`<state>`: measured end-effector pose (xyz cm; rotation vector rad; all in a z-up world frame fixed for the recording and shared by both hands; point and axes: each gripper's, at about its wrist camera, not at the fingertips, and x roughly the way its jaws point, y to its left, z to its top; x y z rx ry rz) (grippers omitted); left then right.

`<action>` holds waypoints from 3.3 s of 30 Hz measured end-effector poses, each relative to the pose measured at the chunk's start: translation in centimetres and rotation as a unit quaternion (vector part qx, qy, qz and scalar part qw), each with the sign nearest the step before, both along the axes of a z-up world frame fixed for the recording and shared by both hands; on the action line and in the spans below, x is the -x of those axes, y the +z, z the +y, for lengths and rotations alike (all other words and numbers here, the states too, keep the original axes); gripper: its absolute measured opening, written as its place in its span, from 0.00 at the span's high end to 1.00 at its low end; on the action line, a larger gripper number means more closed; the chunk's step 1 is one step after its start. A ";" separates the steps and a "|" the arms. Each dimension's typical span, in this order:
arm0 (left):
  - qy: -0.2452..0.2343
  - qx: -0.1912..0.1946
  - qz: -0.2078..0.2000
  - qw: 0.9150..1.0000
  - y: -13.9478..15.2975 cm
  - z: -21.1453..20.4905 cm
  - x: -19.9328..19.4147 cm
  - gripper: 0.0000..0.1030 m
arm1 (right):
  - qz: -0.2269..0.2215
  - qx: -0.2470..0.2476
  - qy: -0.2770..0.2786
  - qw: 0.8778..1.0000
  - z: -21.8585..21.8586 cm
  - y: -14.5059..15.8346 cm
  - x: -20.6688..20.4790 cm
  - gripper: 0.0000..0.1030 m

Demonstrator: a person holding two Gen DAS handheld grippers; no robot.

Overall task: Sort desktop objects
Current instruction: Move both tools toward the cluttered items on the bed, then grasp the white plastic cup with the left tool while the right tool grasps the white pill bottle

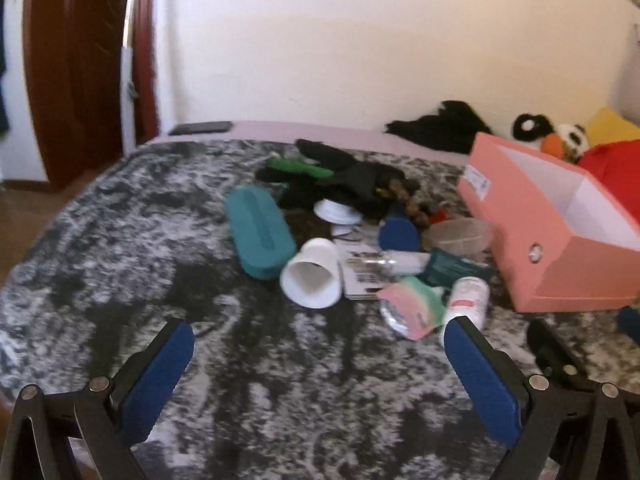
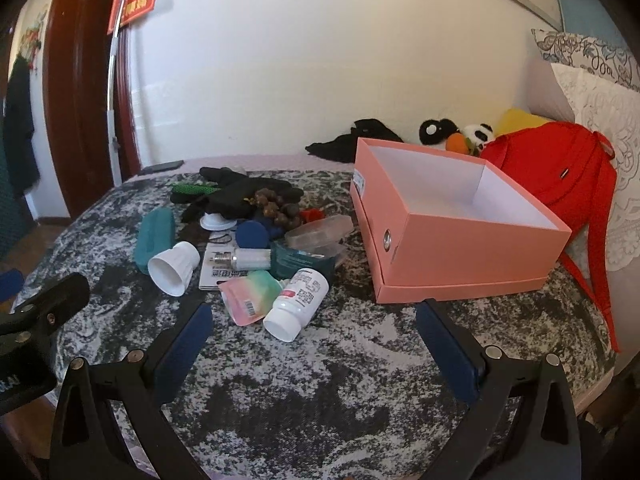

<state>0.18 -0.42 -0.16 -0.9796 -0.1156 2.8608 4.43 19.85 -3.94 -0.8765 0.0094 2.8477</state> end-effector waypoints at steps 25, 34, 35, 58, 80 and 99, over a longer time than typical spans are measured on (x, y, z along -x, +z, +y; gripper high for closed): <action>0.009 -0.022 -0.106 0.994 -7.2 -1.2 9.5 0.00 | -0.075 0.058 0.014 0.995 3.3 -6.1 6.5 0.00; -0.022 -0.005 -0.133 0.991 -11.1 1.6 13.6 0.00 | -0.114 0.112 0.013 0.987 4.2 -9.8 10.0 0.00; -0.023 -0.007 -0.136 0.990 -11.2 1.5 13.9 0.00 | -0.117 0.116 0.013 0.986 4.2 -10.0 10.3 0.00; -0.001 0.023 -0.102 0.994 -11.2 3.7 16.4 0.06 | -0.119 0.119 -0.004 0.986 4.0 -10.4 14.7 0.11; -0.037 0.081 -0.052 0.995 -8.6 6.0 12.7 0.42 | -0.126 0.078 0.034 0.988 1.8 -10.0 13.4 0.53; -0.041 0.094 0.026 0.994 0.3 7.4 -0.9 0.42 | -0.042 0.073 0.078 0.993 2.7 0.3 -0.6 0.53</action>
